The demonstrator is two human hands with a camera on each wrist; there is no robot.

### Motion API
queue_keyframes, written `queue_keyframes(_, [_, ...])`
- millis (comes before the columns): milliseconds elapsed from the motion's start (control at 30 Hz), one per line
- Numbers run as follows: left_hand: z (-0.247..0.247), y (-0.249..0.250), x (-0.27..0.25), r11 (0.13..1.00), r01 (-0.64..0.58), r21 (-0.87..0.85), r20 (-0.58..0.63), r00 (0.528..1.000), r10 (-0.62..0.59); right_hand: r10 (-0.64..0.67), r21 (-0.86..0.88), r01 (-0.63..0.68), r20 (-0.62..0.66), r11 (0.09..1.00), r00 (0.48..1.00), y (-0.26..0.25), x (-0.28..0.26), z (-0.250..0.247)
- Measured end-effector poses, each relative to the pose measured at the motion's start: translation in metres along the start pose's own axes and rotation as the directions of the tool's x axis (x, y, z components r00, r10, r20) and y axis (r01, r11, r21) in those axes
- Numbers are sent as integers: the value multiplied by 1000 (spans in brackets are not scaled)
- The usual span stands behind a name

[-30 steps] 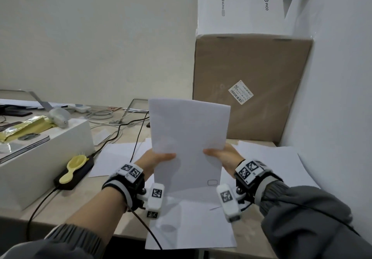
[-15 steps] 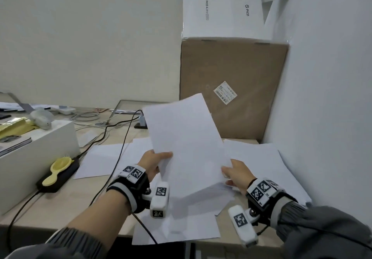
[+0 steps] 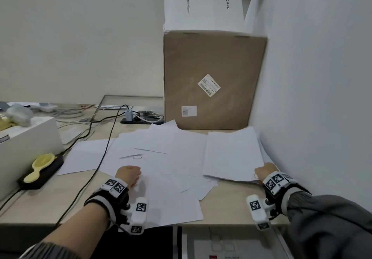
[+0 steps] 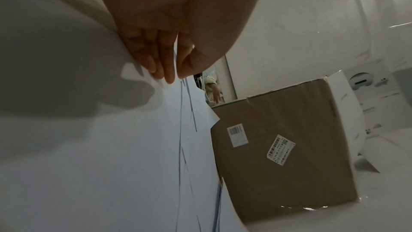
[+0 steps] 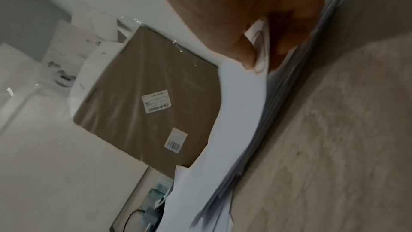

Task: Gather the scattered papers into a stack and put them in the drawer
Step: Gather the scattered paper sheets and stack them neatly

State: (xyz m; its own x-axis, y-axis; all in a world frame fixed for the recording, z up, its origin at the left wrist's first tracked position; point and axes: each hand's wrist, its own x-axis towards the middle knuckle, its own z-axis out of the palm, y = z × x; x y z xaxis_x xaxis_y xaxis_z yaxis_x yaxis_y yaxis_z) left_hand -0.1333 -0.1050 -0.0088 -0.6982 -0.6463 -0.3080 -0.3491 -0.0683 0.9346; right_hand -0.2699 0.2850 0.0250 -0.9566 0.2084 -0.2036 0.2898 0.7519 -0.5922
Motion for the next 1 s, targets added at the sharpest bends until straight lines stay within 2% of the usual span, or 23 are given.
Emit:
queue_keyframes(67, [-8,-1,1,994,-62,94,-34,997,66,19,-40,-24,-121,999,992,-3,-7,-1])
queue_keyframes(133, [-13,1,1,979,-78,187,-62,994,91,-79,-129,63,-126,990,989,-17,-24,-3])
queue_keyframes(233, [-10,7,-1,932,-45,360,-56,996,69,-264,-105,270,67,957,962,-41,-35,8])
queue_keyframes(300, [-3,11,-4,902,-41,431,-11,999,50,-351,-115,383,231,916,907,-56,-37,25])
queue_keyframes(367, [4,14,-9,880,-38,473,33,999,25,-372,-165,451,359,877,856,-72,-38,43])
queue_keyframes(500, [12,18,-7,855,-52,516,9,998,55,-296,-305,448,433,841,851,-94,-32,57])
queue_keyframes(600, [21,23,-10,886,-80,457,51,997,64,-244,-440,448,447,778,861,-89,-20,60])
queue_keyframes(700, [36,22,-12,934,-40,356,91,996,8,-236,-519,474,459,712,857,-75,-15,64])
queue_keyframes(767, [50,23,-9,962,-4,273,74,997,-17,-258,-523,497,464,692,847,-72,-16,63])
queue_keyframes(867, [71,32,-5,998,56,37,62,996,-59,-270,-524,512,470,681,840,-70,-14,64])
queue_keyframes(1000, [88,45,2,979,114,-172,73,992,-102,-278,-530,524,476,667,834,-66,-6,70])
